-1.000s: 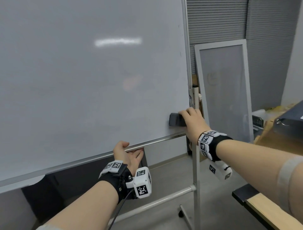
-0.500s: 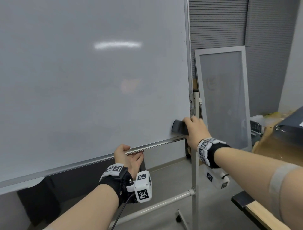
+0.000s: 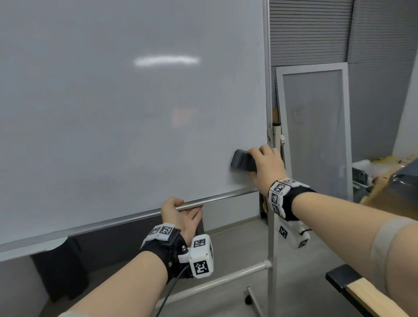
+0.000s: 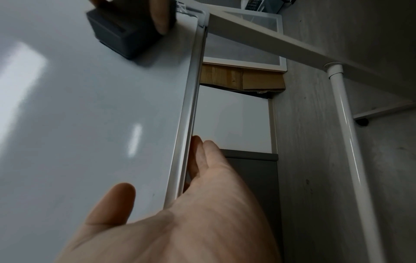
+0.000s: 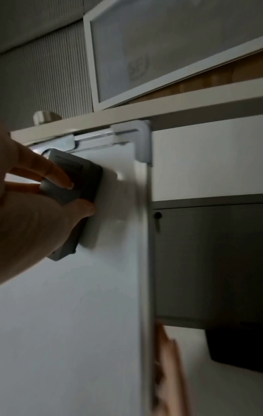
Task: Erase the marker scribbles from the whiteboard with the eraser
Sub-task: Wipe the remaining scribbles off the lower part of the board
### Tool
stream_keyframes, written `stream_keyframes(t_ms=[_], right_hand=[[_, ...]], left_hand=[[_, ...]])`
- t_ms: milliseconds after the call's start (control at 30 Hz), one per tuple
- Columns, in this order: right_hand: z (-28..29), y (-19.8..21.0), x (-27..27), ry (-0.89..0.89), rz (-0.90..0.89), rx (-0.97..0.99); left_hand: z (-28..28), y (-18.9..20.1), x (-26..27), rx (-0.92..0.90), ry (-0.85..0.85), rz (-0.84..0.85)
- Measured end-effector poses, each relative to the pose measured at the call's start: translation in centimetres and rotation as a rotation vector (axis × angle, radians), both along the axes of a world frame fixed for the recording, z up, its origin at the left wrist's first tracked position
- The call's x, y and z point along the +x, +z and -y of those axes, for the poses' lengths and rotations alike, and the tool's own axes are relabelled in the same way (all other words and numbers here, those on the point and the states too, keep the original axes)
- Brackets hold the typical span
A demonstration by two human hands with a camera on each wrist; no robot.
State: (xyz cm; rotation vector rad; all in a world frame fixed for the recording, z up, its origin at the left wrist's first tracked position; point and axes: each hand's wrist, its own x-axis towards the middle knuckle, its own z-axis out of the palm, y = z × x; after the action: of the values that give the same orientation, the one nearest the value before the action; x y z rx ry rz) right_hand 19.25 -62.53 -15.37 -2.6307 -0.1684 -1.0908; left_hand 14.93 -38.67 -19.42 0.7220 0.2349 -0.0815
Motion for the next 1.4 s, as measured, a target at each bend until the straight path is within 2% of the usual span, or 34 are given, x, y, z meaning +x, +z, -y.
stream_keyframes(t_ms=[167,333,467,633,800,1000,1133,1400], right_hand=[[-0.9,-3.8,-1.0,0.087,-0.062,-0.012],[-2.8,-3.7,-1.8,0.232,-0.017,-0.187],[-7.1,-3.4,-1.7,0.326,0.081,-0.377],[-14.4,-3.1,-1.9,0.382,0.158,-0.445],[-21.2,-2.1,-2.8,0.434,0.173,-0.479],[-30.6,-0.1,-5.3,0.47,0.049,-0.423],[-37.1,0.4,-6.6,0.52,0.051,-0.435],[-45.1,1.4,-8.5,0.524,0.037,-0.469]], left_hand=[[0.4,-0.3,-0.1,0.002,0.015,-0.007],[-0.6,-0.3,-1.1,-0.048,0.001,-0.015],[-2.5,-0.5,-2.6,-0.042,0.038,-0.043],[-8.1,0.0,-3.8,-0.088,0.205,-0.046],[-14.1,0.4,-5.3,-0.093,0.26,-0.019],[-21.5,-1.0,-7.5,-0.016,0.302,-0.003],[-27.2,-1.4,-9.6,-0.023,0.343,0.02],[-36.5,-0.7,-14.2,-0.006,0.463,0.009]])
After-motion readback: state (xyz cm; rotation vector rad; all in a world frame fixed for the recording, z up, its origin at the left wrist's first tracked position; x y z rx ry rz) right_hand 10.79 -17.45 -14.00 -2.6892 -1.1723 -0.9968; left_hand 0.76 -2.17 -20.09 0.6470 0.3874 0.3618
